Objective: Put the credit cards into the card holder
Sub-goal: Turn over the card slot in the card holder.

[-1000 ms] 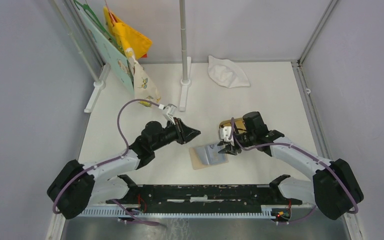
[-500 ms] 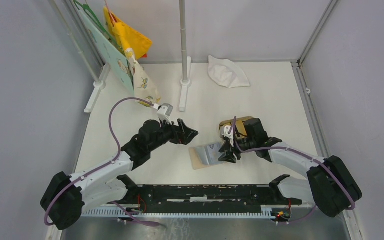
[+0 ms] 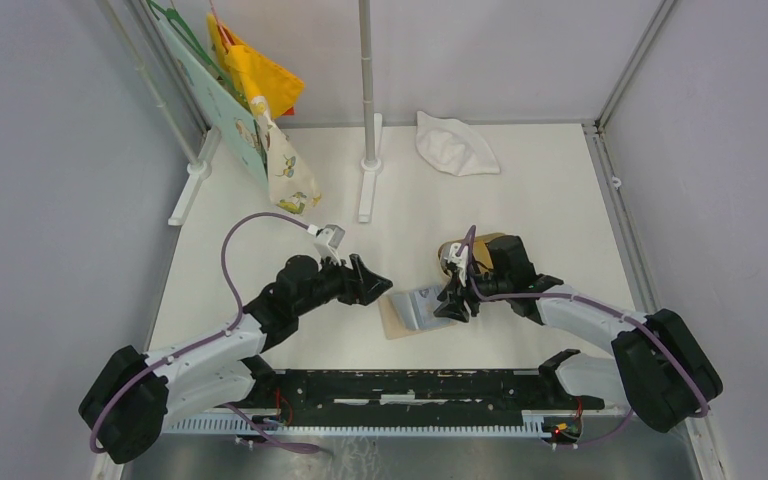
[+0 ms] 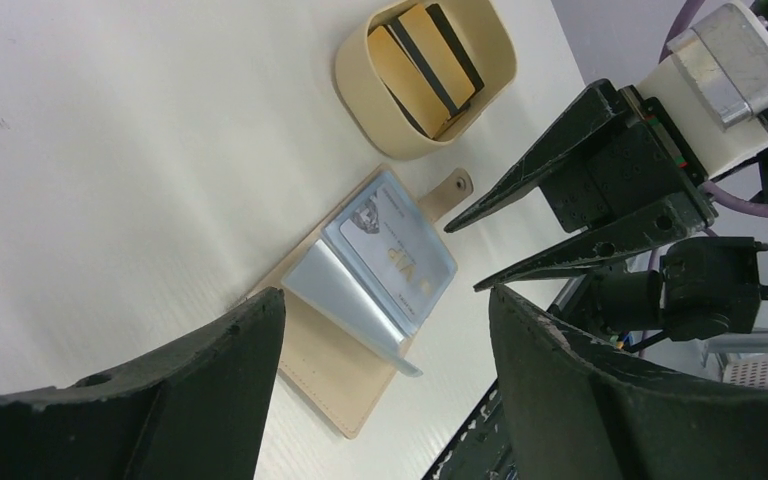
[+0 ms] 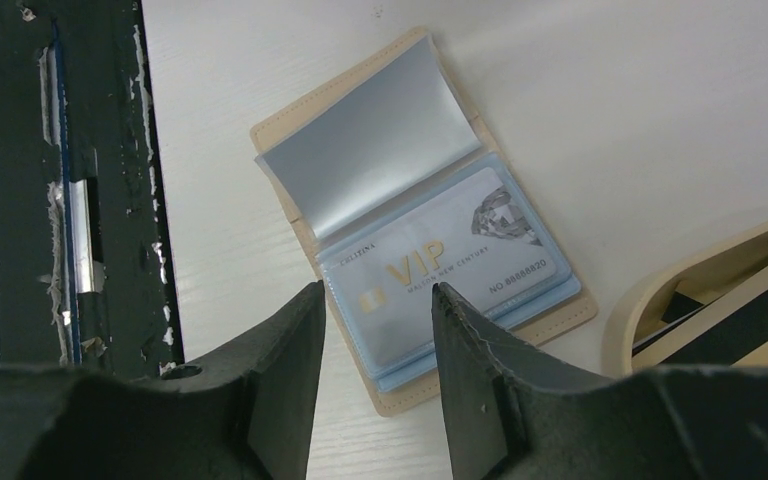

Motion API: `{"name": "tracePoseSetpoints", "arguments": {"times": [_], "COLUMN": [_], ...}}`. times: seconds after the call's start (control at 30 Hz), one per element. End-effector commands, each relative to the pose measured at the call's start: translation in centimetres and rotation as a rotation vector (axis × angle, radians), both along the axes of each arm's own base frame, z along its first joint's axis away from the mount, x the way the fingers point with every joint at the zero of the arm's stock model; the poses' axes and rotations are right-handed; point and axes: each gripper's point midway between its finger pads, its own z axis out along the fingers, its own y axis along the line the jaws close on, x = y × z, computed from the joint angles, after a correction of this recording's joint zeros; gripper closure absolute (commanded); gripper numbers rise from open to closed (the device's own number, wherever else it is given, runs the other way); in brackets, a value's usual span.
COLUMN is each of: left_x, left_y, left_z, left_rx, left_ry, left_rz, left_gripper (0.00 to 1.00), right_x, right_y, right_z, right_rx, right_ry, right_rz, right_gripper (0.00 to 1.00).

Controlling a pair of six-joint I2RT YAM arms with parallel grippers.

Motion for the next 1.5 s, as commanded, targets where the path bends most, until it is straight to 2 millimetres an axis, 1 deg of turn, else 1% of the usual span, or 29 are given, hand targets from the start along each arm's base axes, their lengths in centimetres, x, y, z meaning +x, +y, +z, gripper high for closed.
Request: {"name": "tracePoseSetpoints", "arguments": {"times": [0.0,0.27,0.37,0.67,0.93,1.13,1.33,1.47], "left_x": [-0.1,-0.6,-0.7,-0.7,-0.7,-0.6,-0.7,-0.6], "left_y": [-1.1,-1.1,-1.0,-1.0,-1.5,-1.5,-1.5,-2.0], "left_z": [2.6,3.6,3.7,3.3,2.9,2.6,2.2,1.8], "left_rx": [-0.104,-0.138,-0.14,-0.155,-0.173,-0.173,-0.183,-0.182], "left_ry": [-0.039,-0.058,-0.063,-0.049,-0.027,-0.011,0.001,0.016], "left_rz": [-0.029,-0.04,-0.039,-0.035,-0.039,-0.031,-0.027,-0.031], "left_gripper": [0.21,0.22,0.22,0.22,0.24,0.25,0.26,0.32], "right_x": [1.2,1.5,1.6,0.7,0.6,-0.1,0.4,0.6], "right_y": [0.1,-0.4,-0.6,-0.3,-0.1,0.0,-0.2,-0.3], "right_z": [0.4,0.8,0.8,0.7,0.7,0.5,0.2,-0.2], "right_rx": [-0.002,0.002,0.016,0.067,0.096,0.125,0.112,0.097], "right_ry": [-0.049,-0.072,-0.056,0.025,0.051,0.108,0.114,0.146], "right_rz": [-0.017,-0.02,-0.03,-0.04,-0.063,-0.072,-0.11,-0.14], "right_gripper": [0.51,0.51,0.51,0.51,0.52,0.53,0.53,0.55]}}
